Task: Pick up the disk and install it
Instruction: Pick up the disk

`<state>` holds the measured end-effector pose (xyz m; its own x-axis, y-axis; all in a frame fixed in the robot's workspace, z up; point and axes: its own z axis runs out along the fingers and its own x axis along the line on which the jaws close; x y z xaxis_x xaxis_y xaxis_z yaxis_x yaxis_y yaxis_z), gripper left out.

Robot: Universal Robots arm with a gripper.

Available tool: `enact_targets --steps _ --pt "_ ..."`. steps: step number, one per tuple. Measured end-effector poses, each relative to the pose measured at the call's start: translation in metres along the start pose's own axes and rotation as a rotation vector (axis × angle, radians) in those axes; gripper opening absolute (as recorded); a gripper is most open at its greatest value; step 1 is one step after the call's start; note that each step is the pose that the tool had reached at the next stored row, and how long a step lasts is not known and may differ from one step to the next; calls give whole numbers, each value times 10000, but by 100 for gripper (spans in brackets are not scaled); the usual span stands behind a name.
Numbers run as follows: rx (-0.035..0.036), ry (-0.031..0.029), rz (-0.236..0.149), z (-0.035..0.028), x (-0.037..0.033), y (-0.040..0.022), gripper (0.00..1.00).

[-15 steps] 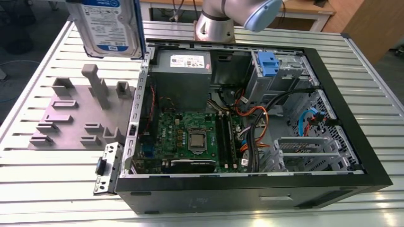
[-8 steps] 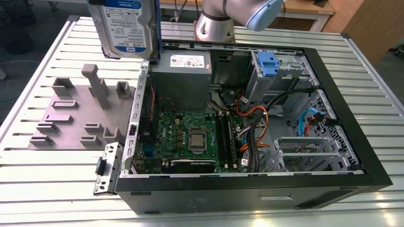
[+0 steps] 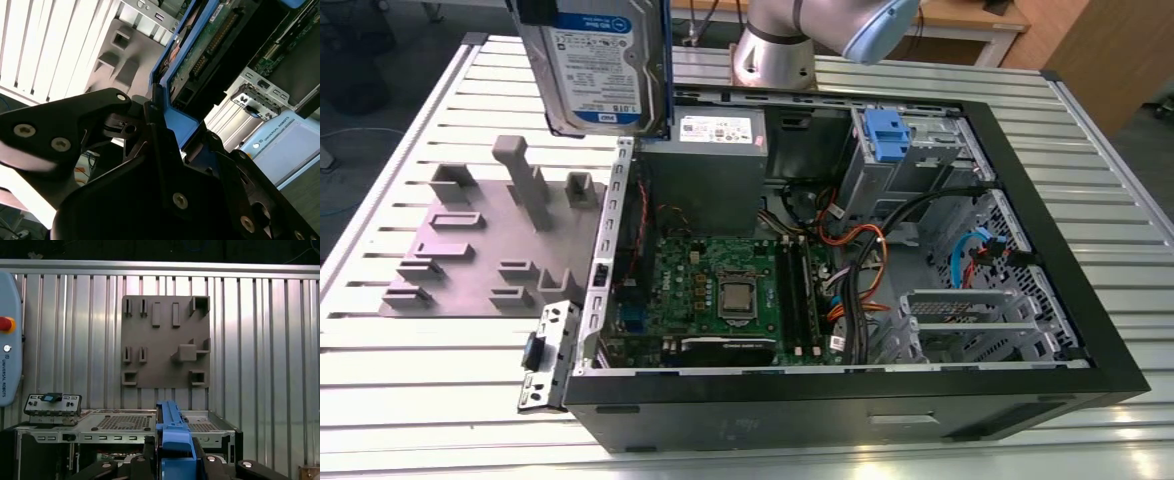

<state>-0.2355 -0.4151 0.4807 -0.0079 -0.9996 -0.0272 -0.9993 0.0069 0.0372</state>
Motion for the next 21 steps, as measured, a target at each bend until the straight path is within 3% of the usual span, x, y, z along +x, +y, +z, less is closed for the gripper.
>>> enact_targets --steps 3,5,21 --pt "1 -2 -1 6 66 -31 36" --pt "1 -2 0 8 84 -91 36" --pt "1 -1 0 -3 108 -813 36"
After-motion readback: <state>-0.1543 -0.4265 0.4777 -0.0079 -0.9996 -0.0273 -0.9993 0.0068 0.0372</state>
